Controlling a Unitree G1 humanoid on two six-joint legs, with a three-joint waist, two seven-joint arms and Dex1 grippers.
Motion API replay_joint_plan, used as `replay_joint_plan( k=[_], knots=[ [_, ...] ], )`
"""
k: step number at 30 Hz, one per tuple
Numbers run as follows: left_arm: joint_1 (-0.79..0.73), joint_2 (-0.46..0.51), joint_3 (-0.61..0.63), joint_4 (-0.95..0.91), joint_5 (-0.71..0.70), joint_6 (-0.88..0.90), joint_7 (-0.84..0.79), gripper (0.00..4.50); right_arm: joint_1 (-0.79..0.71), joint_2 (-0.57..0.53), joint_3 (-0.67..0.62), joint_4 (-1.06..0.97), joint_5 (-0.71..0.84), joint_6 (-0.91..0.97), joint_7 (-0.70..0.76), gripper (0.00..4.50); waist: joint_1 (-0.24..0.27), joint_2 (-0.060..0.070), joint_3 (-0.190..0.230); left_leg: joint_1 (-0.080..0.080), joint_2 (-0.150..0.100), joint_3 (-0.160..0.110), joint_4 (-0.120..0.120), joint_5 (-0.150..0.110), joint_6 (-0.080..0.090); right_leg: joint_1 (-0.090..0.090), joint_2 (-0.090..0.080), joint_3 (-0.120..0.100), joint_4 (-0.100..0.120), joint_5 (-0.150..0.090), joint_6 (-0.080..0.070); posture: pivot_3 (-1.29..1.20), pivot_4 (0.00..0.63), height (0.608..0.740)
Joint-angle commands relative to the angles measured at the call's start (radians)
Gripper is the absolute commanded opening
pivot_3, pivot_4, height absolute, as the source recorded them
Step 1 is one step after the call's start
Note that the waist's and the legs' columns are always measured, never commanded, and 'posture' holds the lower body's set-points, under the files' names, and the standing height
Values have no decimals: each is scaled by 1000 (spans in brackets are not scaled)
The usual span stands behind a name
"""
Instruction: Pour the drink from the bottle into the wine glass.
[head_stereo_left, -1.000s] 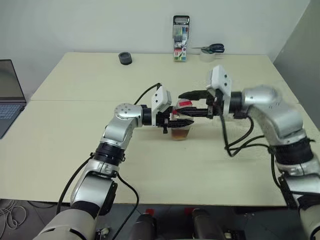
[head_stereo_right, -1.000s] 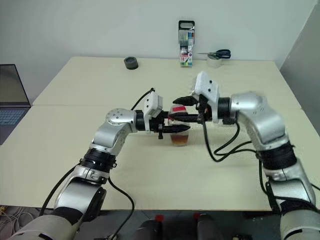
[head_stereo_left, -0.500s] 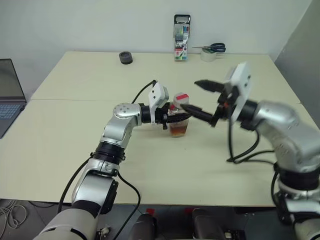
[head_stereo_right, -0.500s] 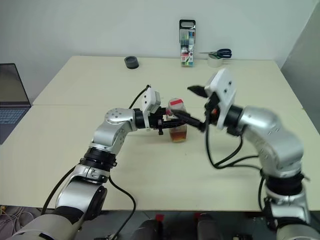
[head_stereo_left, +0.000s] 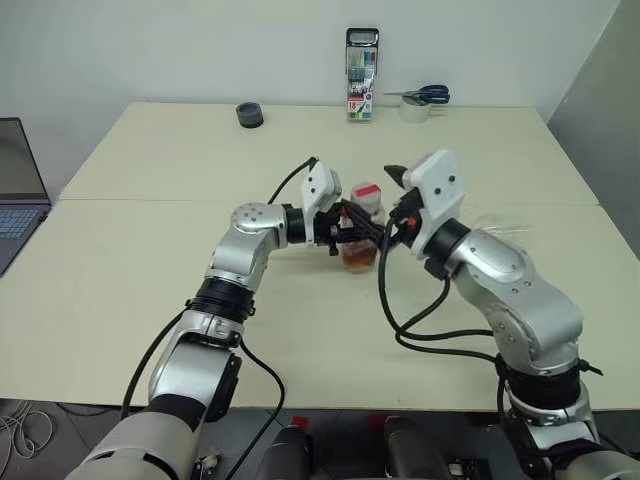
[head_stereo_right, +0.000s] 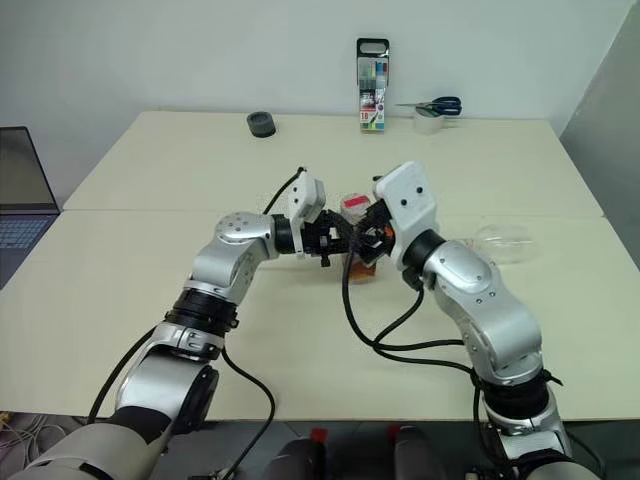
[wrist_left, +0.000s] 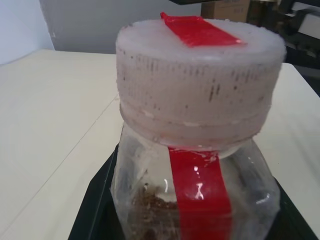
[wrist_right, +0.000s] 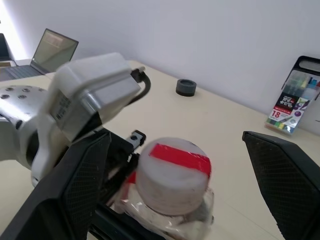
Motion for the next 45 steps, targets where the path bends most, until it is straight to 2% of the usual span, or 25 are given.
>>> replay_joint_plan(
  k=[1, 15, 18, 24, 35, 38, 41, 44, 45],
  knots=[
    [-32, -3, 12, -24, 0, -27, -4, 1741, -13, 22, 7, -4, -45, -24, -44, 4500, 0, 0, 0, 0, 0, 0, 0, 0, 0, 0, 0, 0, 0, 0, 0, 0, 150, 740],
    [-22, -5, 10, -37, 5, -30, -4, 1741, -7, 103, 43, 48, -128, -63, -95, 4500, -1, 0, 0, 0, 0, 0, 0, 0, 0, 0, 0, 0, 1, 0, 0, 0, 150, 740],
    [-18, -4, 9, -43, 5, -27, -5, 1741, -3, 116, 49, 51, -139, -69, -95, 3937, -2, 0, 0, 0, 0, 0, 0, 0, 0, 0, 0, 0, 1, 0, 0, 0, 150, 740],
    [-13, 0, 8, -54, 3, -20, -9, 1741, 7, 118, 50, 53, -146, -68, -84, 1840, -3, 0, 0, 0, 0, 0, 0, 0, 0, 0, 0, 0, 1, 0, 0, 0, 150, 740],
    [-17, 5, 7, -64, 2, -14, -18, 1741, 26, 134, 40, 67, -99, -5, -56, 1831, -3, 0, 0, 0, 0, 0, 0, 0, 0, -2, 0, 1, 5, 0, 0, 0, 150, 740],
    [-18, 16, 5, -77, 0, -13, -41, 1741, 3, 72, 25, 110, -30, -8, 83, 1831, -3, 0, 0, 0, 0, 1, 1, 0, 0, -4, 0, 1, 6, 0, 0, 0, 150, 740],
    [-17, 28, 5, -88, -6, -26, -78, 1740, -58, -61, 24, 216, 13, -96, 299, 1831, -4, 0, 0, 0, -1, 2, 1, 0, 0, -4, 0, 1, 7, 0, 0, 0, 150, 740],
    [-23, 42, 16, -98, -20, -33, -114, 1733, -167, -225, 11, 383, 117, -224, 685, 1831, -7, 0, 0, -1, -1, 4, 2, 0, 1, -4, 0, 0, 7, 0, 0, 0, 150, 740],
    [-25, 44, 20, -97, -20, -36, -122, 1724, -195, -253, 14, 426, 135, -248, 758, 1831, -7, 0, 0, -2, -1, 5, 3, 0, 1, -4, 0, 0, 6, 0, 0, 0, 150, 740]
  ],
)
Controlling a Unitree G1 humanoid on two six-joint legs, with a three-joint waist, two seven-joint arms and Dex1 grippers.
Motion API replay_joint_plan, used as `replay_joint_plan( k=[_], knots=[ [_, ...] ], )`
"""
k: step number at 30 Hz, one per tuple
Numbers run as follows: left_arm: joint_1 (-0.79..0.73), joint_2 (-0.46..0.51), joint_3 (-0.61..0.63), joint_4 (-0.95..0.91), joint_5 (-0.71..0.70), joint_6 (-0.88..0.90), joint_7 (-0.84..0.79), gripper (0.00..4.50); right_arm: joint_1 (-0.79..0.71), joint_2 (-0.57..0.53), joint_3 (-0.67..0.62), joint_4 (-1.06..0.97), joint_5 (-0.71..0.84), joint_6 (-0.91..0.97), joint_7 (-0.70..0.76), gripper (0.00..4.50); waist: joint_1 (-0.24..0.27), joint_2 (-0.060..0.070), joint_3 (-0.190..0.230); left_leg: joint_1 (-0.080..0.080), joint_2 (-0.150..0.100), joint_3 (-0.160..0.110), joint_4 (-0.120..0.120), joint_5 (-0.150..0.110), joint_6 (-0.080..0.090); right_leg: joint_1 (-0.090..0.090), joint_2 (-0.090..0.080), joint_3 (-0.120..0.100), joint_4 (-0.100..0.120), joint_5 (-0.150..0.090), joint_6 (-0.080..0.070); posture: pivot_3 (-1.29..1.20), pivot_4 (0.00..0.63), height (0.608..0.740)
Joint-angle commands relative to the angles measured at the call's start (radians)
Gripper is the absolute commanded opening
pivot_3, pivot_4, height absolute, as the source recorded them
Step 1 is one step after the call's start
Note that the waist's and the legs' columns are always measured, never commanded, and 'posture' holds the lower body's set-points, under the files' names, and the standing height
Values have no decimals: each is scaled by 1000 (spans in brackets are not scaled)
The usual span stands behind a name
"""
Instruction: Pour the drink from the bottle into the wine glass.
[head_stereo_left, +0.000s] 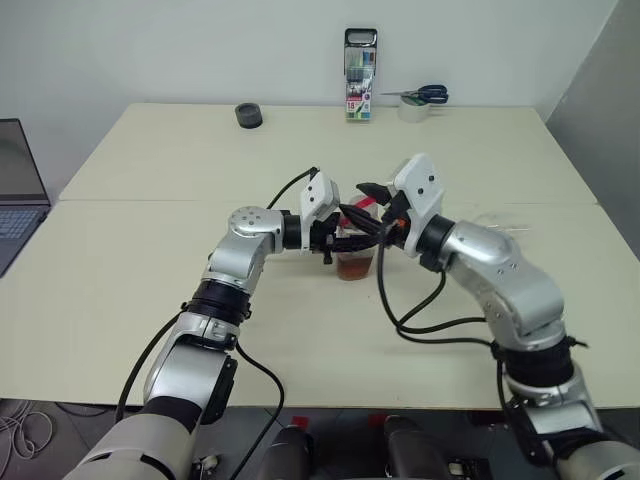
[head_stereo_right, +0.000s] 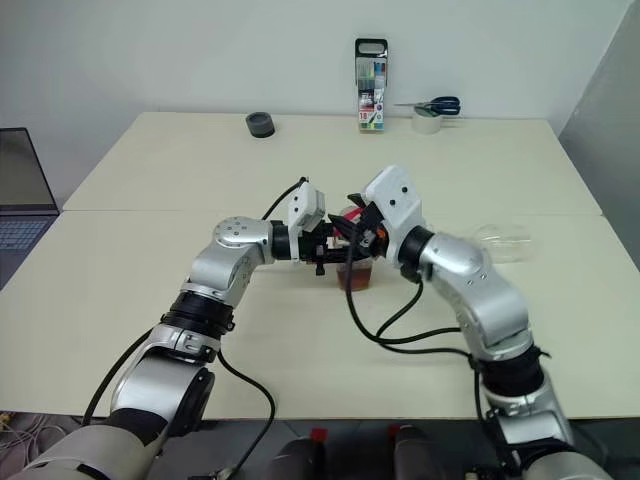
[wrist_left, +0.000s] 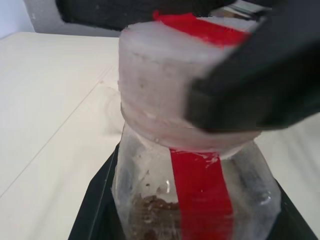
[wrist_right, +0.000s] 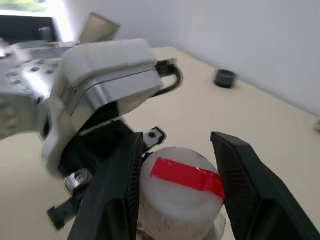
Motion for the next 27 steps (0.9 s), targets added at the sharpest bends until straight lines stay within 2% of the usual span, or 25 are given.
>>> replay_joint_plan(
  k=[1, 4, 7, 14, 15, 21, 27],
  knots=[
    [-43, 18, 43, -77, -45, -41, -30, 1714, -71, -94, 17, 142, 64, -89, 324, 1831, -1, 0, 0, 0, 0, 0, 1, 0, 0, 0, 0, -1, 0, 0, 0, 0, 150, 740],
    [-54, 25, 50, -72, -37, -68, -37, 1713, -135, -144, 61, 227, 42, -153, 464, 1831, -2, 0, 0, -1, 1, 0, 3, 0, 0, 1, 0, 0, 0, 0, 0, 0, 150, 740],
    [-56, 26, 56, -71, -36, -72, -32, 1712, -156, -142, 54, 242, 52, -139, 476, 1831, -2, 0, 0, -4, 1, -1, 6, 0, 0, -1, 0, -1, 2, 0, 0, 0, 150, 740],
    [-26, 30, 58, -104, -47, -55, -23, 1707, -158, -105, -62, 189, 113, -61, 351, 4313, 0, 0, 0, -6, 1, -4, 9, 0, 0, -5, -1, 0, 7, 0, 0, 0, 150, 740],
    [-22, 29, 63, -108, -56, -43, -21, 1707, -155, -114, -82, 154, 138, -24, 337, 4500, 1, 0, 0, -6, 1, -4, 9, 0, 0, -5, -1, 0, 7, 0, 0, 0, 150, 740],
    [-24, 31, 73, -108, -88, -2, -30, 1707, -66, -119, -178, -67, 248, 143, 192, 4500, 7, 0, 0, -6, 1, -5, 9, 0, 0, -5, -2, 0, 7, 0, 0, 0, 150, 740],
    [-24, 42, 54, -98, -84, 5, -72, 1707, 29, -45, -154, -220, 180, 104, -23, 4500, 3, 0, 0, -6, 0, -4, 9, 0, 0, -5, -1, 1, 7, 0, 0, 0, 150, 740]
  ],
)
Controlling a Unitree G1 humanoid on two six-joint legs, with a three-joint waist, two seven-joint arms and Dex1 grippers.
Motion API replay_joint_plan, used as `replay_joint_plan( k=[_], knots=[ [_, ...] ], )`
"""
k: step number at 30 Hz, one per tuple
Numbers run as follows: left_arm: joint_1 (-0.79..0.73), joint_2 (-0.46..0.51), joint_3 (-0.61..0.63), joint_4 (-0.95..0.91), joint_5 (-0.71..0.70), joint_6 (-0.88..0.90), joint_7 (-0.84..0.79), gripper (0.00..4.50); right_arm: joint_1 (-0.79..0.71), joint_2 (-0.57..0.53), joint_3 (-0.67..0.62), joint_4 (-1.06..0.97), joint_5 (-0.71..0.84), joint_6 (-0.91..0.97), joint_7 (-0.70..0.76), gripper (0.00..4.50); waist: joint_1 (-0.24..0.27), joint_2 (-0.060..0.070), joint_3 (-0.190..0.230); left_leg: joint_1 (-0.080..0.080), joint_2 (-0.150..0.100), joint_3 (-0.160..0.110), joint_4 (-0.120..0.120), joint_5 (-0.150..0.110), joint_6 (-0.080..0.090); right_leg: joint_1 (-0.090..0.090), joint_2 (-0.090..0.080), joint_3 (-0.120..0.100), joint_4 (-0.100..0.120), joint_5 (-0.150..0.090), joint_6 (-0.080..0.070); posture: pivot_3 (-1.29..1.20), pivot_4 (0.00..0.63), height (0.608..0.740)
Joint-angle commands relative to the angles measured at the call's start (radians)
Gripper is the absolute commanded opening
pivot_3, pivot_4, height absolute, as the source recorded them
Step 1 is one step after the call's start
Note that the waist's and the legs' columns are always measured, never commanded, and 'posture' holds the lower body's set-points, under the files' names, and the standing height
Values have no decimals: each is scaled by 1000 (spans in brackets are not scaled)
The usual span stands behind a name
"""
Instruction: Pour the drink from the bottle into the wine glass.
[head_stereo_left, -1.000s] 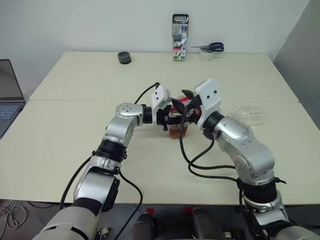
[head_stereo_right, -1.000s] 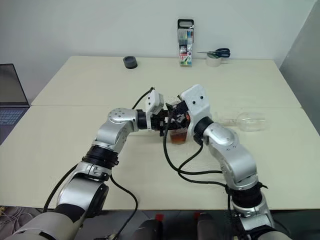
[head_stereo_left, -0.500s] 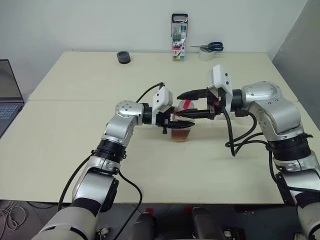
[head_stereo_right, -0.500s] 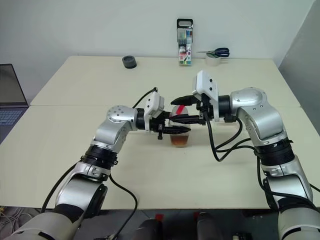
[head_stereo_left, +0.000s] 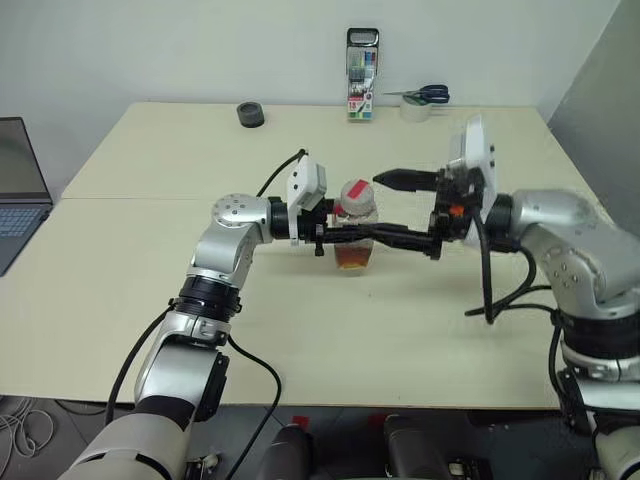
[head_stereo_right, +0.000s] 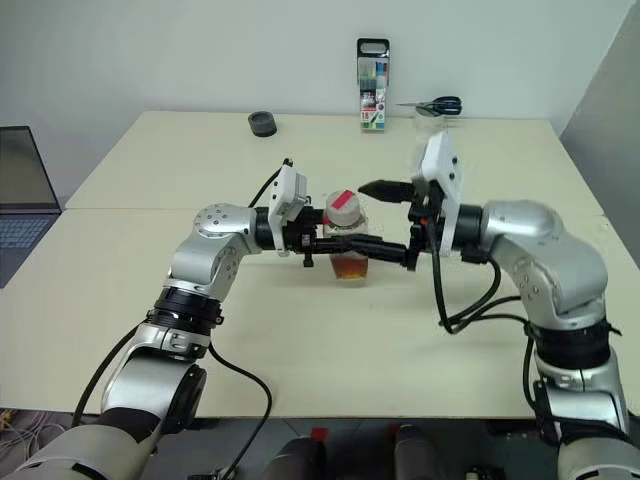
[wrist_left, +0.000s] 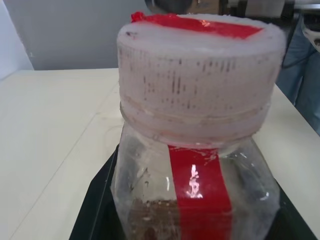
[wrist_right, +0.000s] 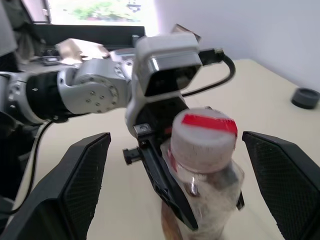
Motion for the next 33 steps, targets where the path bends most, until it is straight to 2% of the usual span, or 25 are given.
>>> replay_joint_plan(
  k=[1, 5, 15, 33],
  knots=[
    [-23, 8, 4, -21, -16, -7, -22, 1707, -5, 49, 10, -94, -45, -33, -127, 4500, -3, 0, 0, 0, 0, 0, 0, 0, 0, 0, 1, 0, 0, 0, 0, 0, 150, 740],
    [-34, 1, -4, -7, -9, -11, -33, 1707, 10, 95, 47, -108, -112, -64, -215, 4500, -2, 0, 0, 0, 1, 0, 0, 0, 0, 0, 1, 0, 0, 0, 0, 0, 150, 740],
    [-47, -11, -8, 9, -2, -17, -43, 1707, 22, 93, 105, -93, -193, -114, -242, 4500, 0, 0, 0, 0, 0, 0, 0, 0, 0, 0, 1, 0, 0, 0, 0, 0, 150, 740],
    [-27, -7, -15, -3, -2, -20, -41, 1707, 80, 48, 5, -104, -161, -71, -273, 4500, 0, 0, 0, 0, 0, 0, 0, 0, 0, 0, 1, 0, 0, 0, 0, 0, 150, 740]
  ],
)
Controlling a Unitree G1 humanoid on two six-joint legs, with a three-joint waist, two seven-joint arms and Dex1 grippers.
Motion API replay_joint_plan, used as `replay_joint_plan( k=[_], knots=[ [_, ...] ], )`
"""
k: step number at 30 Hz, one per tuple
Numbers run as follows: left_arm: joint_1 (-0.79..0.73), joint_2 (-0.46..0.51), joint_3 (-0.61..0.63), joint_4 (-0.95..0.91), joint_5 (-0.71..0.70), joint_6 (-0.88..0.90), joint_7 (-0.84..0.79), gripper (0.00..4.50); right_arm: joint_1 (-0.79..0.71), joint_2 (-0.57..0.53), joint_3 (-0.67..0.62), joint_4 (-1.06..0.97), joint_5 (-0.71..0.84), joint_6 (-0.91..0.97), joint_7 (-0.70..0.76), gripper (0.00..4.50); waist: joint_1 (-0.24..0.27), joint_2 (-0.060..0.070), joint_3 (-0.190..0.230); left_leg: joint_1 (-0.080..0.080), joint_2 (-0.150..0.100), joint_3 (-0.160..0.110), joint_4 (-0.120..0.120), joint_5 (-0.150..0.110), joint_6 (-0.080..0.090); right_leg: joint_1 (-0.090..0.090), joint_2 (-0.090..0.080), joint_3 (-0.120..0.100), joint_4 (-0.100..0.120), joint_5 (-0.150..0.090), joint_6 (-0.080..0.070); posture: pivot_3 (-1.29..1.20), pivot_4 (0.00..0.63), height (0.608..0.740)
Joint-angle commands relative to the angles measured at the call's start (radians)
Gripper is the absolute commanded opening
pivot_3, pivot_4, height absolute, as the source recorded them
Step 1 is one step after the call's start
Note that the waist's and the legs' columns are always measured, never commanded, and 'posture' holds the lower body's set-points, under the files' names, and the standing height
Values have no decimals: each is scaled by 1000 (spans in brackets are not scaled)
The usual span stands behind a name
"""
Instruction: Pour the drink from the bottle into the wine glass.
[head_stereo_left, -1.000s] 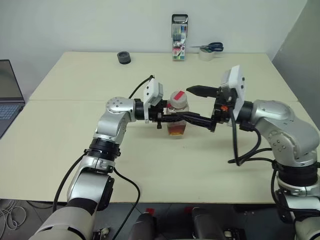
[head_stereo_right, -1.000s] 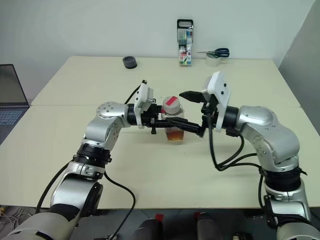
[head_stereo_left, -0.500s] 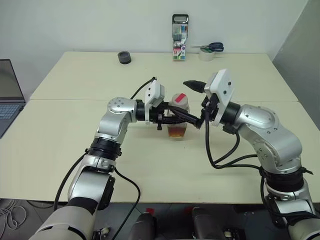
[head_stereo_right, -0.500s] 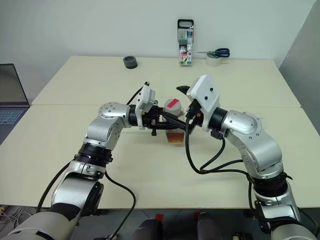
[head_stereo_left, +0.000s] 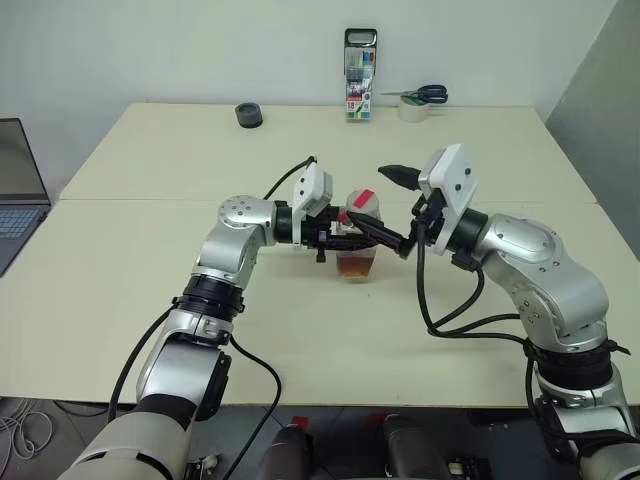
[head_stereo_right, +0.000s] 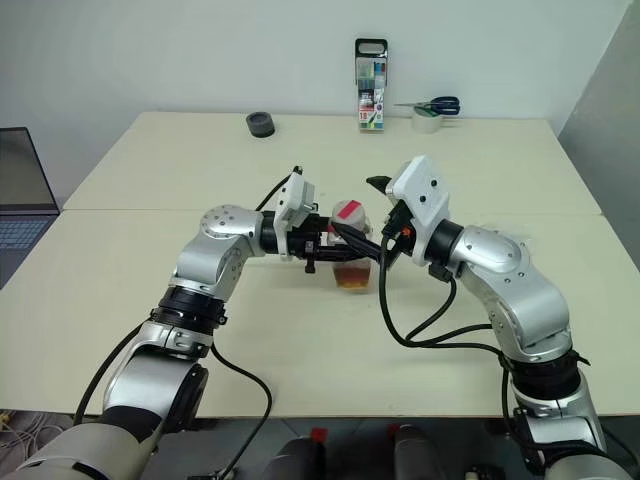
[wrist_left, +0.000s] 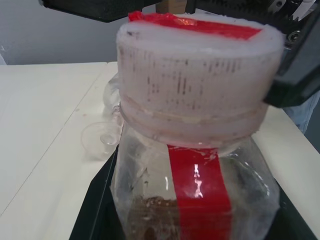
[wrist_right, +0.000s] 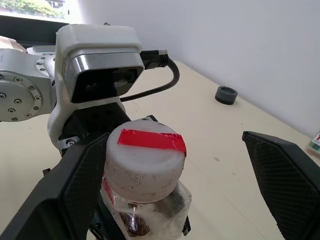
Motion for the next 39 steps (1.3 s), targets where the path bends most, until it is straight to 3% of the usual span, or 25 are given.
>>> replay_joint_plan(
  k=[1, 22, 29, 39],
  knots=[
    [-17, 5, 13, -31, -12, -16, -3, 1707, 9, -25, -75, -35, 19, 18, -18, 4500, 0, 0, 0, 0, 0, 0, 0, 0, 0, 0, 0, 0, 0, 0, 0, 0, 150, 740],
    [-19, 14, 17, -15, -11, -20, -4, 1707, 46, -97, -134, -165, 217, 116, 16, 4500, 1, 0, 0, 0, 0, 1, 0, 0, 0, 0, 0, 0, 0, 0, 0, 0, 150, 740],
    [-26, 8, 16, -8, -12, -19, -4, 1707, 6, -46, 23, -144, 44, 35, -75, 4500, 0, 0, 0, 0, 0, 1, 0, 0, 0, 0, 0, 0, 0, 0, 0, 0, 150, 740],
    [-23, 7, 13, -13, -11, -18, -5, 1707, -44, 13, 51, -109, 2, 25, -91, 4500, 1, 0, 0, 0, 0, 0, 0, 0, 0, 0, 0, 0, 0, 0, 0, 0, 150, 740]
  ],
)
